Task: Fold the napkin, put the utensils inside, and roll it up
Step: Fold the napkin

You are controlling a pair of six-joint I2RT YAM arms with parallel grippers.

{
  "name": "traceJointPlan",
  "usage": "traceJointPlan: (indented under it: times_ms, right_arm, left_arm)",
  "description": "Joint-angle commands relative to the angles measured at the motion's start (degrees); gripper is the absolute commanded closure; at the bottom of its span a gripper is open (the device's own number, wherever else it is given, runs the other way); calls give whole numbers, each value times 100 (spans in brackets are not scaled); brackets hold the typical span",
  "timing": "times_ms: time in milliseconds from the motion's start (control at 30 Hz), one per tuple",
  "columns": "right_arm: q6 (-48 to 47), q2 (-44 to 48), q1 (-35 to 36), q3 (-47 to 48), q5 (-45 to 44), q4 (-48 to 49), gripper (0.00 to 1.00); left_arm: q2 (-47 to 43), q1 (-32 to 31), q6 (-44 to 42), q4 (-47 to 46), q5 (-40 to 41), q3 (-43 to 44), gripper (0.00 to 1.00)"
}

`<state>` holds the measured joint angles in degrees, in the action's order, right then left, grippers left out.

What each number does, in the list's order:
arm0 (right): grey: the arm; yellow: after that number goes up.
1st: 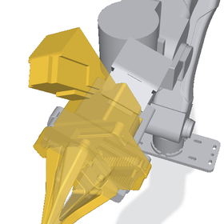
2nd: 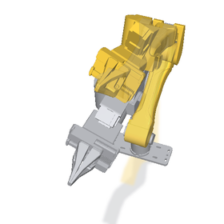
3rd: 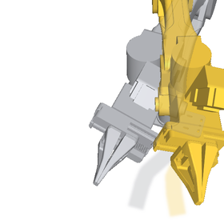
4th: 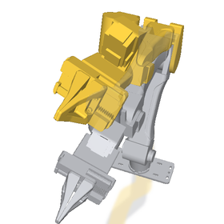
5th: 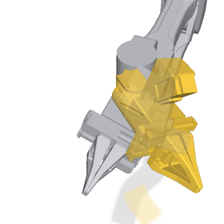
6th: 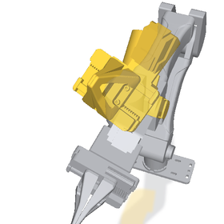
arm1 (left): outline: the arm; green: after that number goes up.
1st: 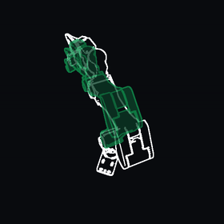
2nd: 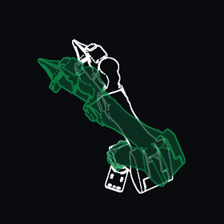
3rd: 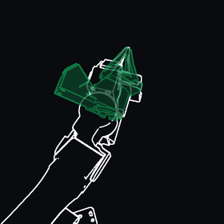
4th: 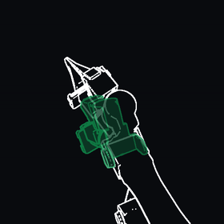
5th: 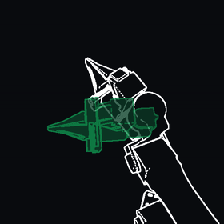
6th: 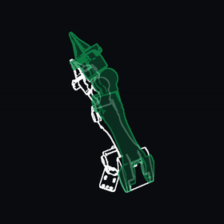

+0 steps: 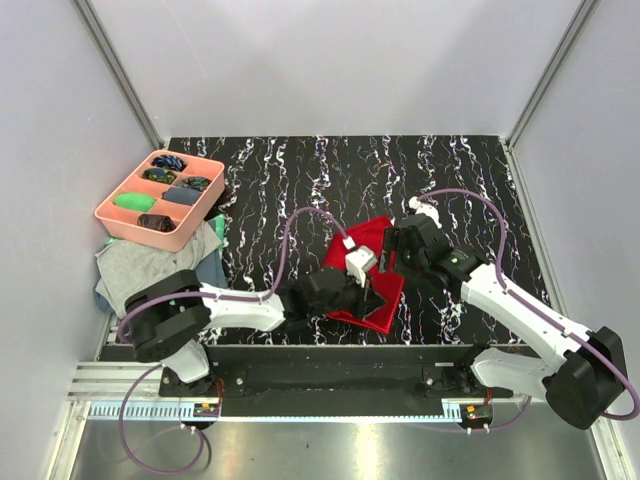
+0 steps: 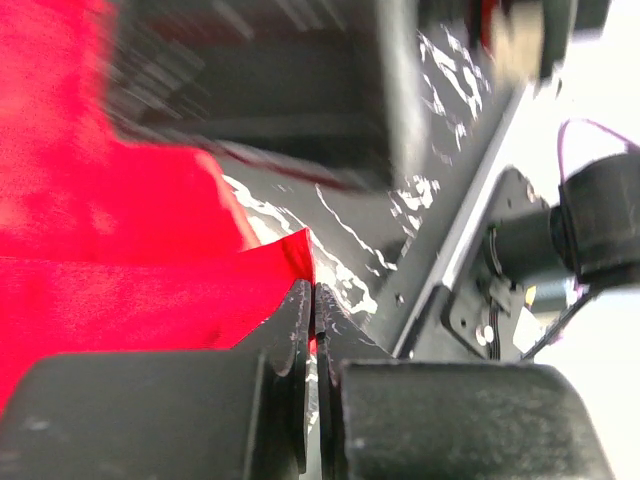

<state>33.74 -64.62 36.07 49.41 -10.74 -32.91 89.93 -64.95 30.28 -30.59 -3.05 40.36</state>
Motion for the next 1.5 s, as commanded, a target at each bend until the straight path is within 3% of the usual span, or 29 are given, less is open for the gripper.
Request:
traceJointPlan:
  times_ms: [0, 467, 500, 567, 600, 700, 800, 1000, 1167, 1300, 1467]
  right_arm:
    - [203, 55, -22, -63, -245, -5, 21]
    - [247, -191, -22, -72, 19, -5, 21]
    - [247, -191, -30, -72, 46, 3, 20]
    - [247, -183, -22, -98, 63, -5, 20]
    - [282, -174, -22, -89, 64, -5, 20]
    - [300, -182, -74, -124, 28, -76, 18]
    - [283, -226, -162, -194, 195, -120, 17]
    - [405, -297, -197, -545, 941, -190, 17]
    - [791, -104, -197, -1142, 1733, -199, 18]
    - [898, 2, -197, -1486, 1856, -172, 18]
    - [889, -77, -197, -1505, 1936, -76, 19]
  left_arm:
    - [314, -246, -260, -457, -266, 358, 100]
    - [982, -572, -365, -27, -363, 719, 99]
    - [983, -580, -383, 17, -380, 754, 91]
    - [991, -589, -418, 44, -442, 789, 63]
    - [983, -580, -409, 36, -486, 781, 39]
    - [869, -580, -418, -26, -539, 745, 18]
    - [605, -589, -435, -9, -399, 736, 7]
    - [-396, -476, -349, 773, 813, 527, 3]
    - [-1740, -29, 143, 1230, 1569, -684, 1]
    - [-2330, 719, 750, 1302, 1071, -1503, 8]
    - [-2183, 1334, 1338, 670, 114, -2197, 25]
